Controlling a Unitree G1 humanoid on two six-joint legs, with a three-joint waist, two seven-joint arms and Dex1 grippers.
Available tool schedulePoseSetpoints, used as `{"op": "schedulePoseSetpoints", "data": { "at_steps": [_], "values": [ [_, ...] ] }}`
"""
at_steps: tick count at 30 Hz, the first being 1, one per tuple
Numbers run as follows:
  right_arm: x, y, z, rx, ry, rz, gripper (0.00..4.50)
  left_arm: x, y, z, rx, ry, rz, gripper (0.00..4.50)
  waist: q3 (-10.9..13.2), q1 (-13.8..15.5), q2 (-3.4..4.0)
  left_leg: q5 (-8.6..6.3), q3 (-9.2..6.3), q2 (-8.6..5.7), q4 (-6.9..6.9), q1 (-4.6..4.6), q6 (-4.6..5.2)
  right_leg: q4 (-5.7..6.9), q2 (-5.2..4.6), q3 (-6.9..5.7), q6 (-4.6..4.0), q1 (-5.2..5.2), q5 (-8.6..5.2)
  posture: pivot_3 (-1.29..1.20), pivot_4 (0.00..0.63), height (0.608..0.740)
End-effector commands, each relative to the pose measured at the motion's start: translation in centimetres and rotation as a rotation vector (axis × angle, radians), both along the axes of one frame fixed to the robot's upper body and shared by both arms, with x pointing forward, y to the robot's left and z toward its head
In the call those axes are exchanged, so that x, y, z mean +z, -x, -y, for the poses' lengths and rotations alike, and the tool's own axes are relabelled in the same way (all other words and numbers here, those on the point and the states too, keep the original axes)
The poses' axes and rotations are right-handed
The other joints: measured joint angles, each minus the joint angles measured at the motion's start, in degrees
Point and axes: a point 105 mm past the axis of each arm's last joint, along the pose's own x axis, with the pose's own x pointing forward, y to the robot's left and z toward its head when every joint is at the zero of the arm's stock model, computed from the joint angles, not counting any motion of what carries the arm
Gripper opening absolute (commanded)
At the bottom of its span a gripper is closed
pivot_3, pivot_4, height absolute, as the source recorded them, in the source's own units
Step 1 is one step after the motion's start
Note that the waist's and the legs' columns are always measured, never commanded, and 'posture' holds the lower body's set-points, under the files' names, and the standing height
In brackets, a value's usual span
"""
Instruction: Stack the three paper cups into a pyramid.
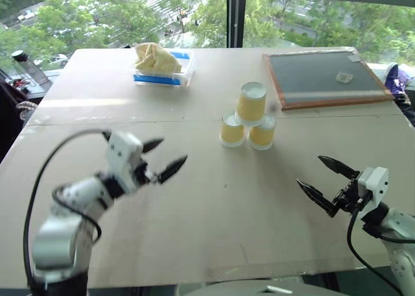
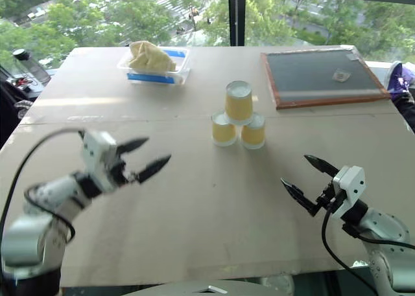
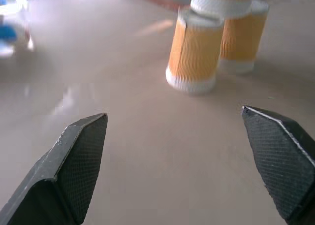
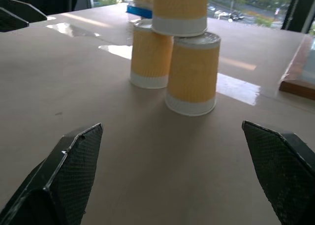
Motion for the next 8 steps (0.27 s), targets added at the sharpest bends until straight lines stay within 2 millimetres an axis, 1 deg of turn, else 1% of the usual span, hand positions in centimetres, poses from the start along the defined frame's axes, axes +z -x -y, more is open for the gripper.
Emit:
{"op": "schedulePoseSetpoints", "data": {
  "at_steps": [1, 3, 4, 6, 8],
  "values": [
    [0.1, 0.2, -0.1, 0.067, 0.005, -0.001, 4.5, -0.2, 2.1, 1.2, -0.013, -0.057, 0.057, 4.46, -0.01, 0.9, 0.05, 0.0, 0.0, 0.0, 0.02, 0.09, 0.0, 0.01, 0.0, -0.01, 0.0, 0.04, 0.01, 0.0, 0.15, 0.74],
    [-0.1, 0.1, -0.1, 0.079, 0.007, -0.008, 4.5, -2.0, 2.9, 1.3, 0.0, -0.083, 0.029, 4.46, -0.06, 0.95, 0.09, 0.02, 0.12, 0.01, 0.06, 0.19, 0.0, 0.02, 0.05, -0.1, 0.19, 0.22, -0.1, 0.0, 0.15, 0.74],
    [-0.1, 0.0, -0.1, 0.083, 0.006, -0.01, 4.5, -2.5, 3.0, 1.3, 0.015, -0.084, 0.023, 4.46, -0.08, 0.91, 0.13, 0.02, 0.17, 0.01, 0.08, 0.23, 0.0, 0.02, 0.07, -0.09, 0.22, 0.26, -0.12, 0.0, 0.15, 0.74],
    [-0.2, -0.2, 0.1, 0.084, 0.007, -0.012, 4.5, -3.2, 2.9, 1.3, 0.027, -0.083, 0.034, 4.46, -0.09, 0.85, 0.15, 0.02, 0.21, 0.02, 0.09, 0.23, 0.0, 0.03, 0.11, -0.08, 0.23, 0.28, -0.13, 0.0, 0.15, 0.74],
    [-0.3, -0.2, 0.3, 0.083, 0.009, -0.017, 4.5, -3.2, 2.4, 1.4, 0.028, -0.087, 0.061, 4.46, -0.1, 0.82, 0.15, 0.02, 0.21, 0.03, 0.1, 0.23, 0.01, 0.04, 0.18, -0.09, 0.23, 0.27, -0.12, 0.0, 0.15, 0.74]
  ]
}}
